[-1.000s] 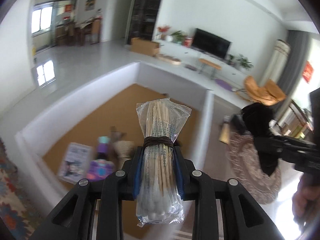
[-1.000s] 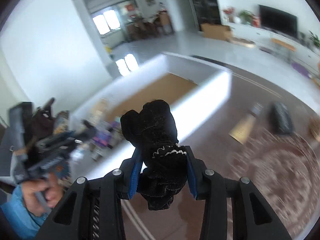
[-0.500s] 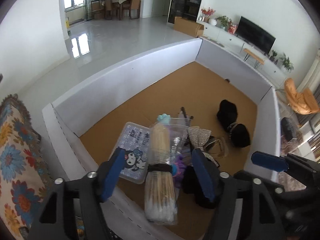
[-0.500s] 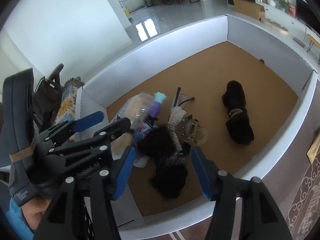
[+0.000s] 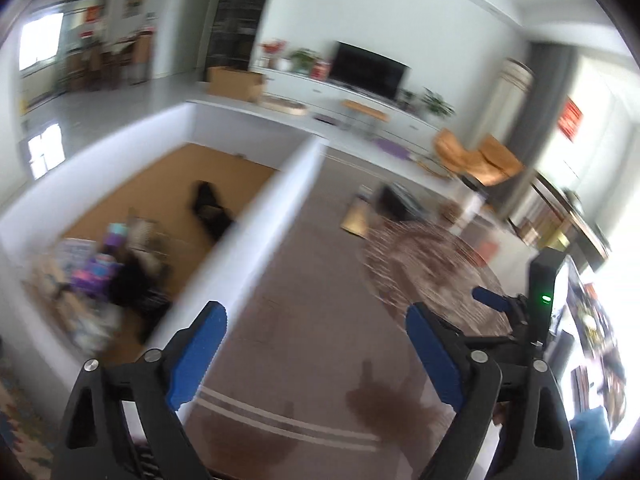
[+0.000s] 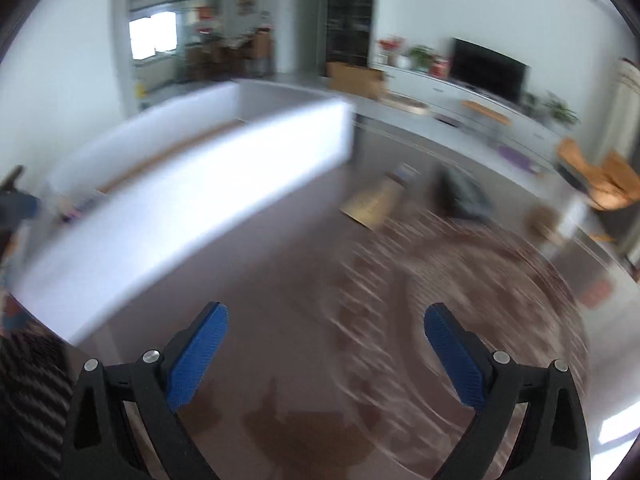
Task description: Organize objects
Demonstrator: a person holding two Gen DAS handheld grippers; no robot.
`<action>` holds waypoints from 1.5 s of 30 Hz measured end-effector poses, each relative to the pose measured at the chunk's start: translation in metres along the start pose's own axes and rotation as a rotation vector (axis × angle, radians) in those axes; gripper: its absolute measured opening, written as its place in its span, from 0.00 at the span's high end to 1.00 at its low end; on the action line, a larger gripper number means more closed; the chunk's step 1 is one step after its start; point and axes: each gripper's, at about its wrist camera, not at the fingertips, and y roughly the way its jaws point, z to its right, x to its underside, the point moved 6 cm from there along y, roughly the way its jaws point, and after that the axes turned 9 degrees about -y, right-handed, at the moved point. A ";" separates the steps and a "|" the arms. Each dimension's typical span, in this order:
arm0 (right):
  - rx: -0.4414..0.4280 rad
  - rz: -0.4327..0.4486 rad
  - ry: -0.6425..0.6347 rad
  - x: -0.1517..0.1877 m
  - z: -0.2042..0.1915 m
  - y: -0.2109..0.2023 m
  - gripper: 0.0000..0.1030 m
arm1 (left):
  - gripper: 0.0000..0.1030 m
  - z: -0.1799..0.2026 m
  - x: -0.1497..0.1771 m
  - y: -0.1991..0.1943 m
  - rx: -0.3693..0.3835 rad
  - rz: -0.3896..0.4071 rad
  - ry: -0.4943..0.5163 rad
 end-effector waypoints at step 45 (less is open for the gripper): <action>0.201 -0.169 0.275 0.155 0.115 -0.020 0.00 | 0.00 0.037 0.099 0.136 -0.238 -0.208 0.189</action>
